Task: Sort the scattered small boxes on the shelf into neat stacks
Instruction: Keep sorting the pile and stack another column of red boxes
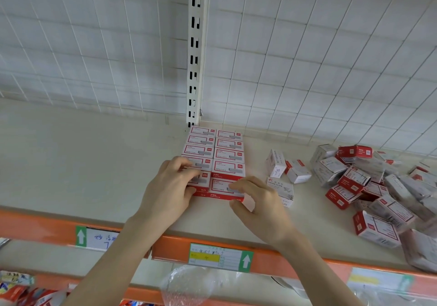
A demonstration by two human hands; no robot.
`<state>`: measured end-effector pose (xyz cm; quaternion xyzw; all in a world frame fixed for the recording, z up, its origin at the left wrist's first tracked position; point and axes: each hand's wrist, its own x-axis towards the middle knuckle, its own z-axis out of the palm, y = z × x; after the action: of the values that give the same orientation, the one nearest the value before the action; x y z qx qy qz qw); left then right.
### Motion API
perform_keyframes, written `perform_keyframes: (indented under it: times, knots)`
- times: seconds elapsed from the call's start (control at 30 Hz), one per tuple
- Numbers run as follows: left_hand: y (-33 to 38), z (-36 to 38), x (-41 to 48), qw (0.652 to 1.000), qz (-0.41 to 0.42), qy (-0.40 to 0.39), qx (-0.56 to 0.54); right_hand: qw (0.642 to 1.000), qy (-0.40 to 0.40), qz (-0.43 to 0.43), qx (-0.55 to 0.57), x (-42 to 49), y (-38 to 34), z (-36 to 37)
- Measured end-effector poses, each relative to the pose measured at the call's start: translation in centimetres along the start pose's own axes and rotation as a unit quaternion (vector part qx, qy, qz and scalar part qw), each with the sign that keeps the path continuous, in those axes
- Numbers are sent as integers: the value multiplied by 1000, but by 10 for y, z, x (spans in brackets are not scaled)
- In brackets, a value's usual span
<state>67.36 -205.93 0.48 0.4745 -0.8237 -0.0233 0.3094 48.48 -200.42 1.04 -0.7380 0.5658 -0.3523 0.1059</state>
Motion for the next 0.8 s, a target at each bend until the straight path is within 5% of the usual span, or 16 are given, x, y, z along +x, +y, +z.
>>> perform_keyframes:
  times: [0.63,0.8]
  knots:
    - [30,2,1,996,53,13,66,997,60,-23,-42,-8,11,-3]
    - [57,17,4,988,110,-43,95,991,108,-12,-75,-21,24,-16]
